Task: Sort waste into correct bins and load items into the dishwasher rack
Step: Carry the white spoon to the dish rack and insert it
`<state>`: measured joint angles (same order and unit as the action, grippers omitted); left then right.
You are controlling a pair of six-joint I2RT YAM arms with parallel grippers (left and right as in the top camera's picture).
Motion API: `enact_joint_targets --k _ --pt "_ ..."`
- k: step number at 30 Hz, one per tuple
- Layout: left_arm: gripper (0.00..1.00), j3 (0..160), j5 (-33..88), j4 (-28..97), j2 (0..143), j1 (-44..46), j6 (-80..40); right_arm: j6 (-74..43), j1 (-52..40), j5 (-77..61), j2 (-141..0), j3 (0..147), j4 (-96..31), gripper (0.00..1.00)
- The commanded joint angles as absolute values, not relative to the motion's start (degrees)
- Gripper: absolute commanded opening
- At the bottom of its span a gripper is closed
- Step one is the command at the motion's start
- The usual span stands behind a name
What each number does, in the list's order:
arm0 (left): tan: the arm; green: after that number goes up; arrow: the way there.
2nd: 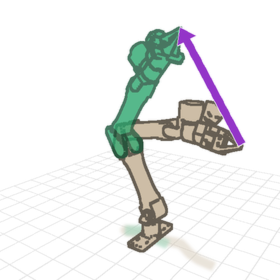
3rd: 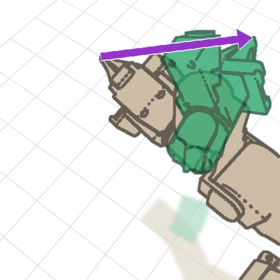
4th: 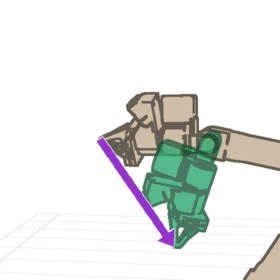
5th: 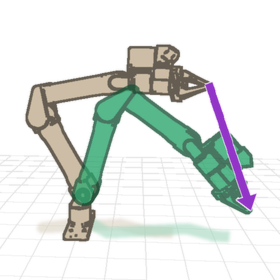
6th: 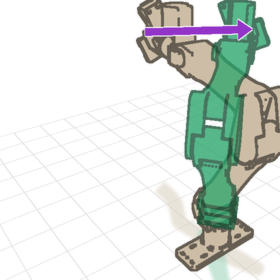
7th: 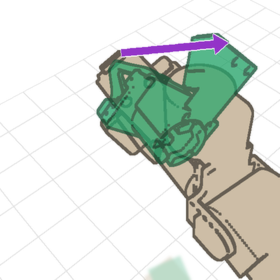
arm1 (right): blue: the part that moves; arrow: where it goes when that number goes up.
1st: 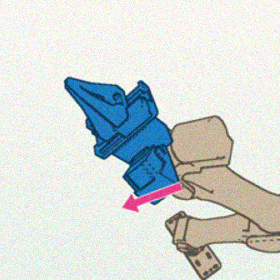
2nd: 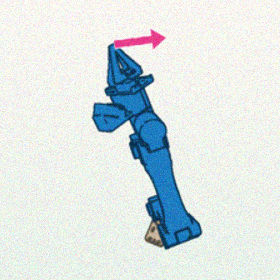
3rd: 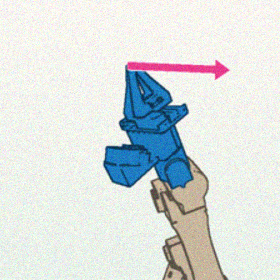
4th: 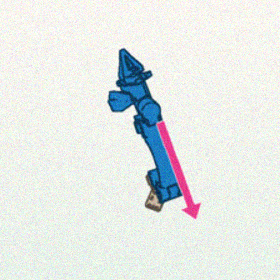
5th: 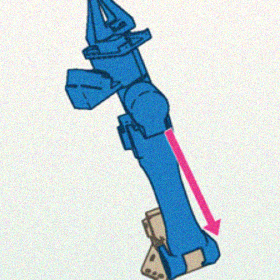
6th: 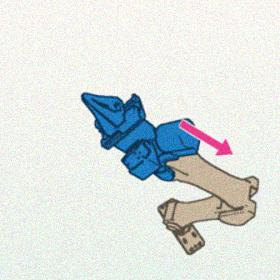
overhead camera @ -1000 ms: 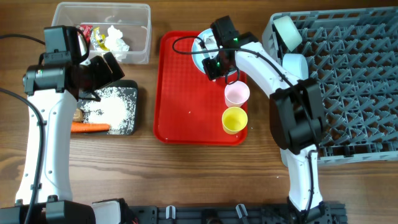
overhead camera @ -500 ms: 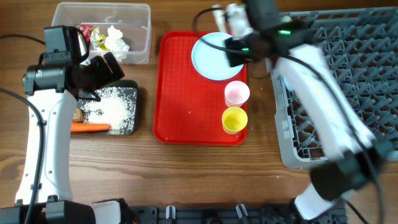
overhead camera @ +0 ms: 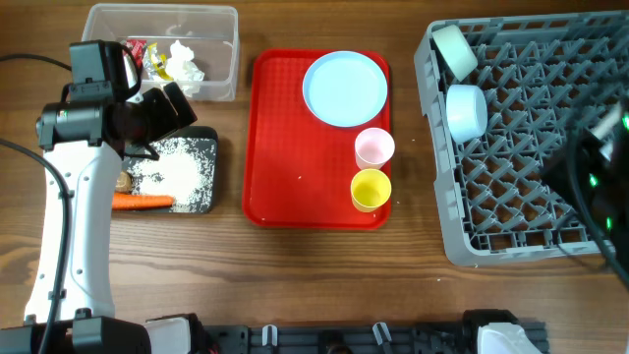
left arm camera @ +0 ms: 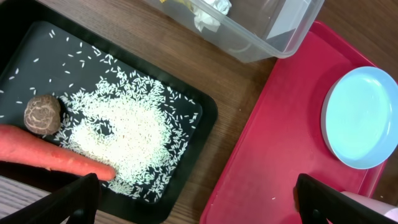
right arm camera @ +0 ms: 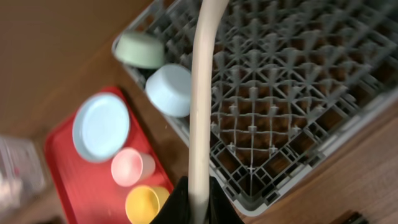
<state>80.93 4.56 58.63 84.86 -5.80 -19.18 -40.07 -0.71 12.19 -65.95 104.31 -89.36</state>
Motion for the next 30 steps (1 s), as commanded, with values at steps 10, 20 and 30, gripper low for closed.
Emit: enact_joint_targets --k 10,20,30 --pt "1.00 80.6 5.0 58.2 85.2 -6.1 -18.5 -76.6 -0.4 21.6 -60.6 74.3 -84.3 0.04" --pt "1.00 80.6 5.0 58.3 85.2 -6.1 -18.5 -94.2 -0.4 21.8 -62.4 55.5 -73.2 0.04" --pt "1.00 80.6 5.0 58.3 85.2 -6.1 -18.5 -91.5 -0.4 21.8 -63.0 49.7 -63.2 0.04"
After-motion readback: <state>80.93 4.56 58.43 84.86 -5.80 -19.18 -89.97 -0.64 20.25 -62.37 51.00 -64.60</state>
